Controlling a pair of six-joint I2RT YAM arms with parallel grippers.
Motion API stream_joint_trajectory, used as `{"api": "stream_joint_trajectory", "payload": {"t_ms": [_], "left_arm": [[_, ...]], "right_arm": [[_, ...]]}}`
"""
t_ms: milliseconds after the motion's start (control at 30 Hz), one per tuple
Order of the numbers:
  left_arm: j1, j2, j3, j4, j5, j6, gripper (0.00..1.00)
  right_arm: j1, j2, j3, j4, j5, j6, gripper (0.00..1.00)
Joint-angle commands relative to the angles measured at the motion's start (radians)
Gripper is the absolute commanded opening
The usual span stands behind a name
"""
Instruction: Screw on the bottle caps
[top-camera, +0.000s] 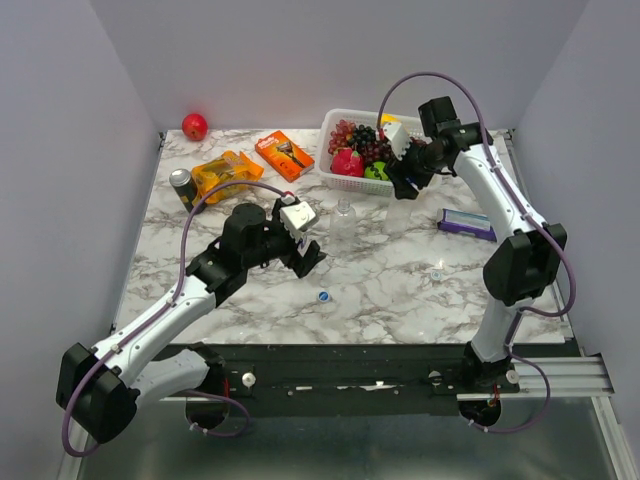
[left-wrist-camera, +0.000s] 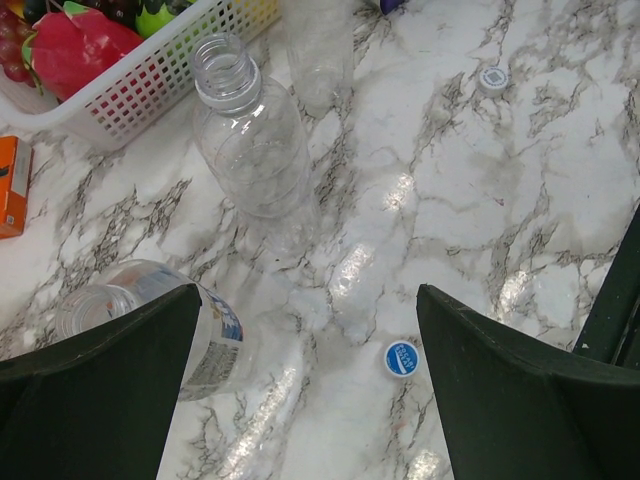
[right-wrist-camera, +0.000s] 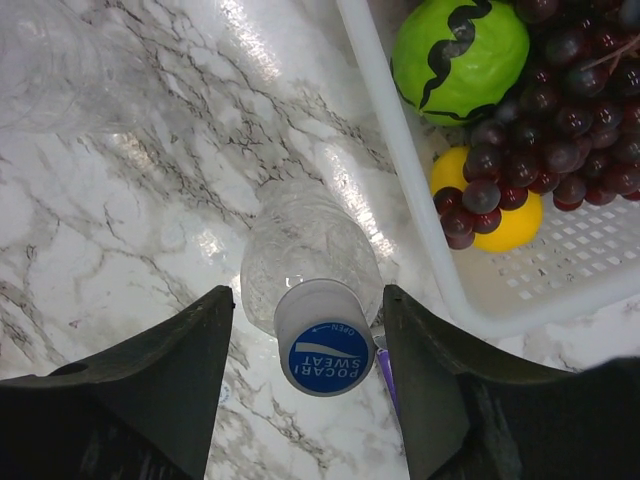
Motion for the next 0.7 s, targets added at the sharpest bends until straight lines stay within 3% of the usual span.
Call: {"api": "stream_joint_trajectory", "payload": {"t_ms": [0,100,133,200,233,300,367,433,500,667], "left_arm": [[0.005,0.001,0.025,0.015,0.031,0.017,0.99],[0.005,0.001,0.028,0.015,0.031,0.018,0.99],[0.005,0.001,0.028,0.015,0.03,0.02,0.99],[0.005,-0.002,0.037,0.01,0.007,0.014,0.99],[0.005,-0.005,0.043,0.007,-0.012,0.003,0.99],[0.01,-0.015,0.08,-0.004,-0.076,-0.003,0.99],[0.024,-0.018,0.123,-0.025,-0.111,-0.002,0.99],[0.036,-0.019,0.14,-0.044,-0.141,0.009,0.99],[0.057,-0.022,0.157,-0.056,-0.141,0.032,0.99],[0.085,-0.036,0.169,-0.087,-0.133,0.044,0.99]], "right_arm": [[-0.004,0.009,0.053,0.025,-0.031,0.019,0.7],[-0.005,0.014,0.067,0.029,-0.035,0.029,0.73],[-0.005,0.012,0.075,0.036,-0.035,0.03,0.86],[-0.004,0.005,0.088,0.043,-0.056,0.032,0.98],[-0.005,-0.001,0.099,0.049,-0.082,0.032,0.99],[-0.004,-0.061,0.104,0.052,-0.284,-0.002,0.99],[0.012,-0.141,-0.046,0.179,-0.457,-0.004,1.0],[0.045,-0.237,-0.164,0.343,-0.484,0.036,0.99],[0.114,-0.255,-0.236,0.365,-0.452,0.003,0.99],[0.16,-0.17,-0.217,0.379,-0.435,0.05,0.99]]}}
